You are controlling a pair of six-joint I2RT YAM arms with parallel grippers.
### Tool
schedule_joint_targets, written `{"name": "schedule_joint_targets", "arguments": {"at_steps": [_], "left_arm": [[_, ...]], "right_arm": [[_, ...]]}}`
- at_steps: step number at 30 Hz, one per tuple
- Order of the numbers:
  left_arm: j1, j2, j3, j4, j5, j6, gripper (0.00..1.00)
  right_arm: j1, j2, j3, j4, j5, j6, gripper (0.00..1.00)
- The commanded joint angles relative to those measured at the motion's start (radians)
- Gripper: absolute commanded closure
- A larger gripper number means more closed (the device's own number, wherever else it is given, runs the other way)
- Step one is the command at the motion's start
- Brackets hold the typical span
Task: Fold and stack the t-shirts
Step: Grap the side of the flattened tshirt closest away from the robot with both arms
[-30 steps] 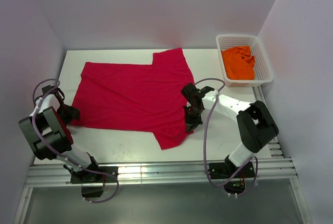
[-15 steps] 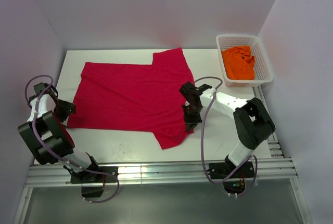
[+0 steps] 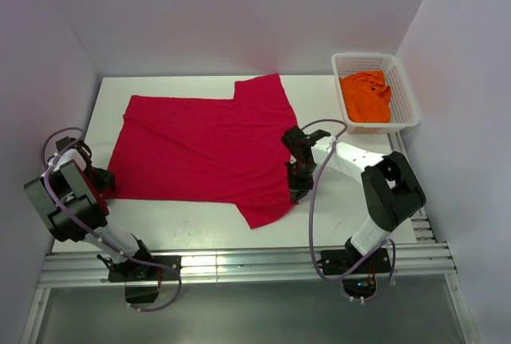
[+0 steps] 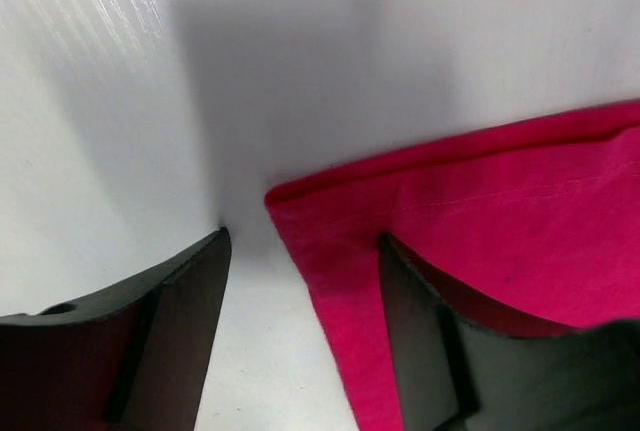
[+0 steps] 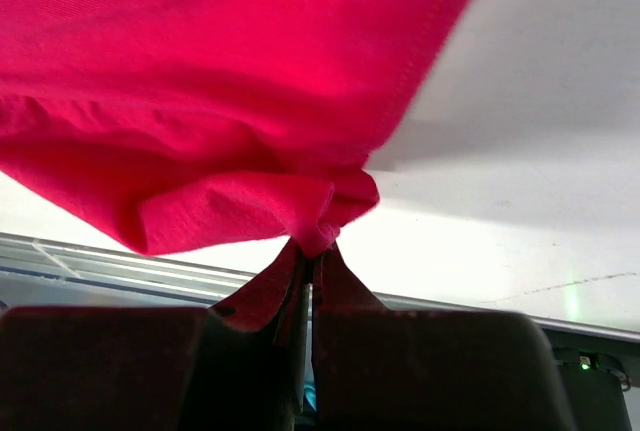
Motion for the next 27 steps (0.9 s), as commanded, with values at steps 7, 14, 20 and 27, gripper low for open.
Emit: {"name": "schedule_joint_targets", "arguments": {"at_steps": [7, 14, 20, 27], "left_arm": [[0.004, 0.069, -0.025, 0.077, -0.046, -0.011, 0.74], [0.004, -0.009, -0.001, 0.004, -0.032, -0.006, 1.0], [0.004, -0.1, 0.042, -0.095, 0.029, -0.005, 1.0], [0.004, -0.103, 0.139, -0.145, 0.109, -0.011, 1.0]], "right_arm": [[-0.049, -0.1, -0.043, -0.005, 0.036, -0.022, 1.0], [-0.103, -0.156, -0.082, -0.002, 0.039, -0.028, 1.0], [-0.152, -0.207, -0.047, -0.034, 0.033, -0.035, 1.0], [-0.171, -0.19, 0.11, -0.111, 0.019, -0.047, 1.0]]}}
